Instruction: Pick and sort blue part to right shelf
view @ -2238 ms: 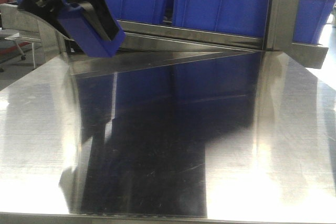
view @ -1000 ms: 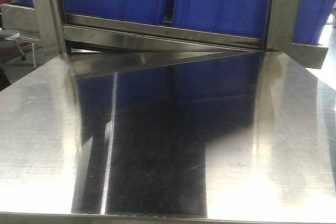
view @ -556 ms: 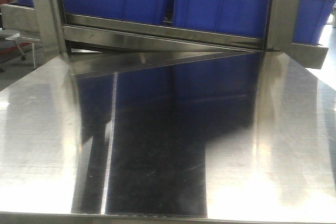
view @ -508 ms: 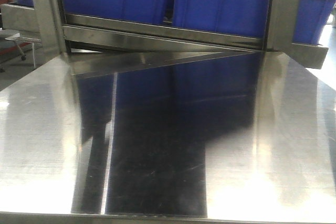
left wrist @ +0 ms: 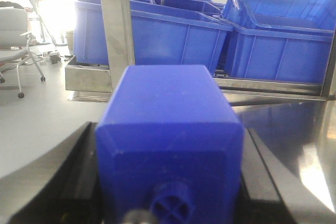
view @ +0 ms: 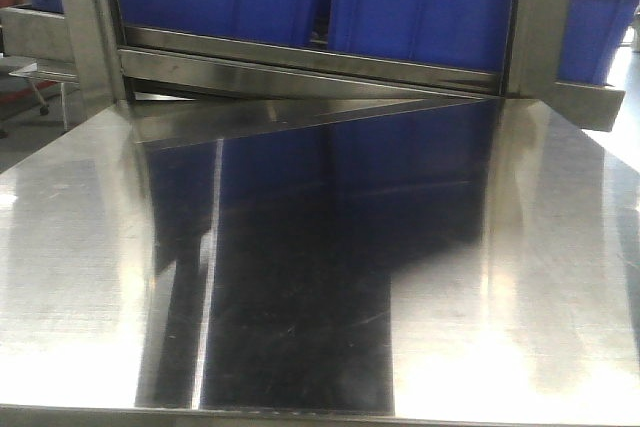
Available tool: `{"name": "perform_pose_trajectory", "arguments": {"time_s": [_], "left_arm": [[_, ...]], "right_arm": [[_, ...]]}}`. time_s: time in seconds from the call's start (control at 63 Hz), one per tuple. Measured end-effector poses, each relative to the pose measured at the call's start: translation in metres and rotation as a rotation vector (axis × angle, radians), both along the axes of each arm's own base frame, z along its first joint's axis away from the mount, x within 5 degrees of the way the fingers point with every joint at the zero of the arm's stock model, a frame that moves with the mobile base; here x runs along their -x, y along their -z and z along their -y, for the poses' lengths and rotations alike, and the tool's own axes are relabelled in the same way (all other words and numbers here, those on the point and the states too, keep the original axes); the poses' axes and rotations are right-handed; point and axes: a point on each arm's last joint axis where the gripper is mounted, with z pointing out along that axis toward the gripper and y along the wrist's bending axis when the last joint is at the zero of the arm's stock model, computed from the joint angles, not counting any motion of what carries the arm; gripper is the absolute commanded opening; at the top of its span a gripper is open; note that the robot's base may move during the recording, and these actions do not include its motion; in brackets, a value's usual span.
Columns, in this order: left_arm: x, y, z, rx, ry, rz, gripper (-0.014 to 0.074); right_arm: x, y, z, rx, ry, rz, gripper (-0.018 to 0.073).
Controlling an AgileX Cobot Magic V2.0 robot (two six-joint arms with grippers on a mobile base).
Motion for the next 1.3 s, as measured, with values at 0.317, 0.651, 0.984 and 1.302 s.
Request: {"name": "perform_pose_trajectory", "arguments": {"time_s": [0.317, 0.651, 0.984, 1.302], "left_arm": [[0.0000, 0.0001, 0.0000, 0.000, 0.000, -0.001, 0.0384], [0.0000, 0.0001, 0.0000, 0.000, 0.000, -0.001, 0.0384], [0.0009, -0.0001, -0.0001, 0.000, 0.000, 0.003, 0.0384], [0.0007, 0.0005, -0.0001, 0.000, 0.000, 0.001, 0.0384]], "right_arm": [[0.0000, 0.0000, 0.0000, 0.000, 0.000, 0.000, 0.0435], [0.0000, 0.0000, 0.0000, 0.000, 0.000, 0.000, 0.0435], [0.0003, -0.0001, 0.0000, 0.000, 0.000, 0.002, 0.0435], [0.0005, 0.0003, 0.0000, 0.000, 0.000, 0.002, 0.0435]]}}
